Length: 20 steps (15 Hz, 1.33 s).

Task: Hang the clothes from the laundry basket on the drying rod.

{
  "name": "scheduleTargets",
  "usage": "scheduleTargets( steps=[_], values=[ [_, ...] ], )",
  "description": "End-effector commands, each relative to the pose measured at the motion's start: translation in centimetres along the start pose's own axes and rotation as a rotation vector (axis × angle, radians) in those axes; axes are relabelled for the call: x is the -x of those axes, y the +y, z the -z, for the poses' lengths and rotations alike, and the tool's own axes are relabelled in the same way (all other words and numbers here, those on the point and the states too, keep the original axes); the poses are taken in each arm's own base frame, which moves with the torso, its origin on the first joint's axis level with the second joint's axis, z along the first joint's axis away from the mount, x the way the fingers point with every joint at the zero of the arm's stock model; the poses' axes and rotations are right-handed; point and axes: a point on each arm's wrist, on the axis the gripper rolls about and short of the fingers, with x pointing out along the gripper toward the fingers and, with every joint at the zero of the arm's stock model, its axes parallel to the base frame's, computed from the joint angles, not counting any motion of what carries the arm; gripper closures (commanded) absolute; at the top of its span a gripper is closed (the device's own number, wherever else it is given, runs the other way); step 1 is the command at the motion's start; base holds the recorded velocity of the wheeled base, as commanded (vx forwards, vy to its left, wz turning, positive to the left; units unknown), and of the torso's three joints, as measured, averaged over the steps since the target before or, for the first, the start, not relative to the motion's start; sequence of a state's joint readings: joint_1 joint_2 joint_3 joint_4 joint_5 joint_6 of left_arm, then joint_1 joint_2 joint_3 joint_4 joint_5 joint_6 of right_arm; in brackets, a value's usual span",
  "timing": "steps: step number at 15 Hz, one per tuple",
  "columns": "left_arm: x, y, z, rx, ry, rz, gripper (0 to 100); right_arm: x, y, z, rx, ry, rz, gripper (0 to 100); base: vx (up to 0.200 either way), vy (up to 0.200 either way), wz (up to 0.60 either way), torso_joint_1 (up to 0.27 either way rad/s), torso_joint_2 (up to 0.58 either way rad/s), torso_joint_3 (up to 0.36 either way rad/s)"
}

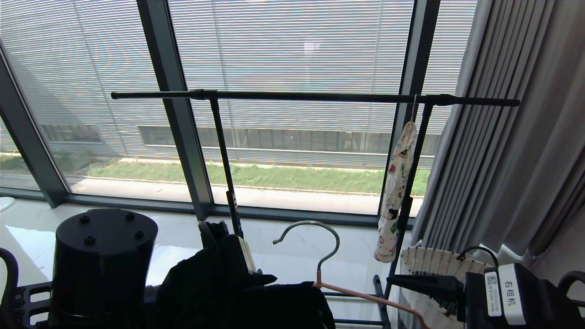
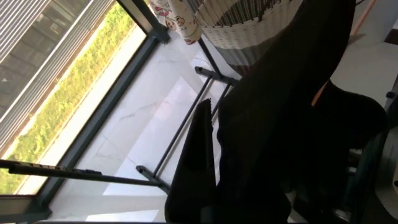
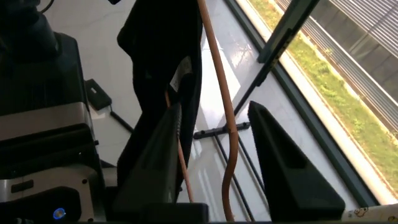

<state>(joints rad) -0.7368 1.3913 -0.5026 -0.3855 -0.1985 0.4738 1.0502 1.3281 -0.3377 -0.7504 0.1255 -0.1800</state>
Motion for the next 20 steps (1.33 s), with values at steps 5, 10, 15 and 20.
scheduleTargets(
  steps=[5,10,15,20],
  values=[
    [1.0,1.7,4.2,0.106,0.188,-0.184,100,0.4,-1.6,0.6,-0.024,0.037,0.150,0,0.000,0.000,0.00,0.000,0.00,0.000],
    [1.5,5.3,0.5,0.284,0.029,-0.324,100,-0.6,-1.6,2.0,-0.136,0.100,0.141,0,0.000,0.000,0.00,0.000,0.00,0.000],
    [2.0,6.2,-2.1,0.197,-0.067,-0.348,100,-5.6,-2.5,1.7,-0.358,0.038,0.149,0,0.000,0.000,0.00,0.000,0.00,0.000],
    [2.2,6.1,-3.2,0.123,-0.139,-0.360,100,-12.7,-4.6,1.3,-0.377,-0.006,0.227,0,0.000,0.000,0.00,0.000,0.00,0.000]
  ],
)
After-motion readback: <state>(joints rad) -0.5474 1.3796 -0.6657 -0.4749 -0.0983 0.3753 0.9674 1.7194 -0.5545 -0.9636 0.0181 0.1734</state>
